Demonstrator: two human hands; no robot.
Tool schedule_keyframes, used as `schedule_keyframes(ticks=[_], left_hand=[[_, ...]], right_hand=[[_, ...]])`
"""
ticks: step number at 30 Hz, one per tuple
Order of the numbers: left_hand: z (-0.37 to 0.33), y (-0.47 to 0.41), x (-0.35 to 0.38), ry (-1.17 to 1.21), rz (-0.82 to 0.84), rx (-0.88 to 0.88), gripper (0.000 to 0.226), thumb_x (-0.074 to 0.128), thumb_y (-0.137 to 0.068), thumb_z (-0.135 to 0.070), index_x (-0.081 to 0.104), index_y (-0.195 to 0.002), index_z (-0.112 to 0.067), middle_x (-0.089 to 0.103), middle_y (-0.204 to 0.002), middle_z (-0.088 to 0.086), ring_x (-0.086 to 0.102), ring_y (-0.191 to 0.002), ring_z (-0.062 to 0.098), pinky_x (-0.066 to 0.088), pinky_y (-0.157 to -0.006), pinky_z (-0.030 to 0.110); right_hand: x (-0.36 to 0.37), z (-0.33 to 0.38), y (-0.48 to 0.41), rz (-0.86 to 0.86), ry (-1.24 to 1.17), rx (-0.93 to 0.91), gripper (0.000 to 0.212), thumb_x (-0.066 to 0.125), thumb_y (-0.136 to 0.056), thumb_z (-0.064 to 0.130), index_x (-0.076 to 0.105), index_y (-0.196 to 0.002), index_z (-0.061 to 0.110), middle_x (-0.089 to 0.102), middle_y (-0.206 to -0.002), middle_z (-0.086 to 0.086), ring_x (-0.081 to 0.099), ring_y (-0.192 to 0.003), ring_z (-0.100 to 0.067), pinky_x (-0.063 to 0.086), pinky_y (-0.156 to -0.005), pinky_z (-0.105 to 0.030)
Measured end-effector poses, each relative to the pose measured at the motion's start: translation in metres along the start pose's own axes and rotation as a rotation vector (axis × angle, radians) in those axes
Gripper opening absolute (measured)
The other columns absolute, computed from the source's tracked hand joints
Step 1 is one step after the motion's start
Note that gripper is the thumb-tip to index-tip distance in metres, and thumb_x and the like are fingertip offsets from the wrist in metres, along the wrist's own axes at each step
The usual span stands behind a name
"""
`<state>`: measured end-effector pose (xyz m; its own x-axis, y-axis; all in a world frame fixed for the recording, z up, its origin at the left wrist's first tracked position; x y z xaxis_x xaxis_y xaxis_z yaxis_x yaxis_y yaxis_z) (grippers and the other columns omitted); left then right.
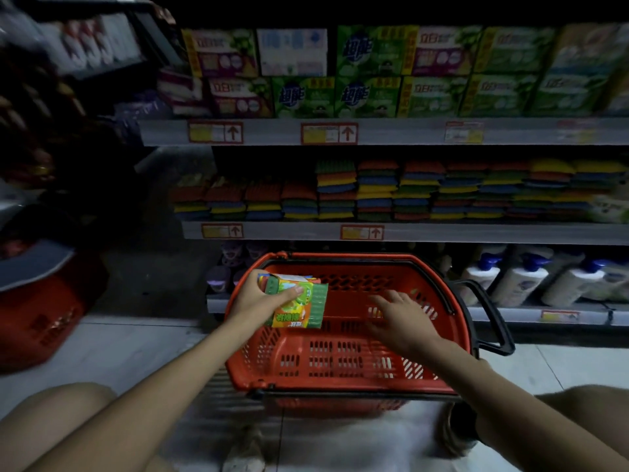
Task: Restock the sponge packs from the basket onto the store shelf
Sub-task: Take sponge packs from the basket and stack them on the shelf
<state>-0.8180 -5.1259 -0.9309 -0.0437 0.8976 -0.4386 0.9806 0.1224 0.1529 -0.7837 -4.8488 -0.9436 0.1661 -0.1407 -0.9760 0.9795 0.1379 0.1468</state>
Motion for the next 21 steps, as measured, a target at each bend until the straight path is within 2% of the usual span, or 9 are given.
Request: schedule_keyframes(ticks=[4, 6, 8, 10, 12, 15, 17, 18, 21], left_hand=[[-0.024, 0.007, -0.004, 0.125, 0.025, 0.013, 0.071, 0.091, -0.056, -0.062, 0.055, -0.109, -0.031, 0.066, -0.111, -0.002, 0.069, -0.098, 0.016, 0.058, -0.090, 0.041], [-0.032, 0.007, -0.006, 0.222, 0.022, 0.012, 0.071, 0.092, -0.057, -0.061, 0.057, -0.110, -0.029, 0.070, -0.112, 0.000, 0.073, -0.097, 0.018, 0.059, -0.092, 0.046], [-0.045, 0.005, -0.006, 0.308, 0.024, 0.015, 0.061, 0.090, -0.063, -0.052, 0.062, -0.109, -0.023, 0.075, -0.108, 0.004, 0.075, -0.094, 0.021, 0.060, -0.091, 0.047], [-0.060, 0.001, -0.002, 0.391, 0.039, 0.019, 0.062, 0.088, -0.060, -0.051, 0.066, -0.109, -0.020, 0.077, -0.103, 0.007, 0.076, -0.093, 0.024, 0.059, -0.092, 0.050], [-0.071, -0.004, 0.001, 0.442, 0.050, 0.032, 0.067, 0.087, -0.055, -0.055, 0.067, -0.109, -0.020, 0.078, -0.102, 0.006, 0.076, -0.094, 0.025, 0.059, -0.093, 0.050], [-0.076, -0.014, 0.001, 0.449, 0.052, 0.066, 0.065, 0.084, -0.060, -0.056, 0.067, -0.112, -0.020, 0.078, -0.104, 0.004, 0.075, -0.095, 0.020, 0.058, -0.094, 0.046], [-0.075, -0.019, 0.000, 0.459, 0.049, 0.060, 0.061, 0.084, -0.062, -0.055, 0.068, -0.111, -0.023, 0.078, -0.102, 0.001, 0.075, -0.093, 0.017, 0.058, -0.094, 0.045], [-0.073, -0.022, 0.002, 0.467, 0.047, 0.049, 0.061, 0.086, -0.060, -0.059, 0.068, -0.109, -0.025, 0.079, -0.101, -0.001, 0.075, -0.094, 0.017, 0.058, -0.095, 0.046], [-0.068, -0.030, 0.006, 0.461, 0.032, 0.029, 0.070, 0.086, -0.052, -0.074, 0.069, -0.107, -0.033, 0.079, -0.101, -0.005, 0.074, -0.098, 0.018, 0.055, -0.098, 0.051]], right_hand=[[-0.034, 0.039, -0.007, -0.041, -0.710, 0.018, 0.062, 0.055, -0.099, 0.056, 0.045, -0.153, 0.028, 0.054, -0.149, -0.002, 0.051, -0.137, -0.020, 0.041, -0.111, -0.033], [-0.047, 0.059, -0.010, 0.023, -1.055, -0.002, 0.062, 0.051, -0.099, 0.060, 0.040, -0.155, 0.036, 0.044, -0.158, 0.004, 0.041, -0.144, -0.013, 0.033, -0.111, -0.030], [-0.057, 0.074, -0.016, 0.057, -1.215, -0.047, 0.063, 0.043, -0.101, 0.061, 0.028, -0.159, 0.042, 0.029, -0.166, 0.008, 0.030, -0.151, -0.014, 0.025, -0.115, -0.032], [-0.066, 0.086, -0.024, 0.049, -1.318, -0.086, 0.067, 0.038, -0.101, 0.062, 0.015, -0.161, 0.043, 0.025, -0.167, 0.003, 0.036, -0.148, -0.018, 0.031, -0.118, -0.036], [-0.075, 0.092, -0.033, -0.008, -1.355, -0.122, 0.068, 0.035, -0.102, 0.061, 0.006, -0.161, 0.045, 0.029, -0.163, 0.000, 0.050, -0.136, -0.016, 0.044, -0.113, -0.038], [-0.082, 0.096, -0.047, -0.048, -1.333, -0.172, 0.062, 0.032, -0.106, 0.054, 0.006, -0.161, 0.043, 0.040, -0.151, 0.006, 0.062, -0.114, 0.005, 0.054, -0.097, -0.023], [-0.084, 0.095, -0.054, -0.078, -1.325, -0.195, 0.056, 0.031, -0.108, 0.047, 0.009, -0.159, 0.042, 0.053, -0.129, 0.013, 0.070, -0.101, 0.006, 0.057, -0.083, -0.017], [-0.086, 0.097, -0.056, -0.100, -1.320, -0.209, 0.053, 0.032, -0.108, 0.047, 0.011, -0.156, 0.045, 0.056, -0.127, 0.010, 0.072, -0.104, -0.001, 0.059, -0.086, -0.022], [-0.083, 0.099, -0.068, -0.144, -1.273, -0.217, 0.049, 0.035, -0.102, 0.065, 0.017, -0.148, 0.064, 0.046, -0.151, -0.008, 0.060, -0.131, -0.023, 0.052, -0.107, -0.050]])
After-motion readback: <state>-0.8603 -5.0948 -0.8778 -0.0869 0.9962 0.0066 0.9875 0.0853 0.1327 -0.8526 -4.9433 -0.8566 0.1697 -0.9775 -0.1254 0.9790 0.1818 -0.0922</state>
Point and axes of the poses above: each hand's wrist, its own y-axis away from the middle knuckle, its own x-axis out of the palm, z = x × y, the point moved 7 cm from there along -y, towards the middle knuckle
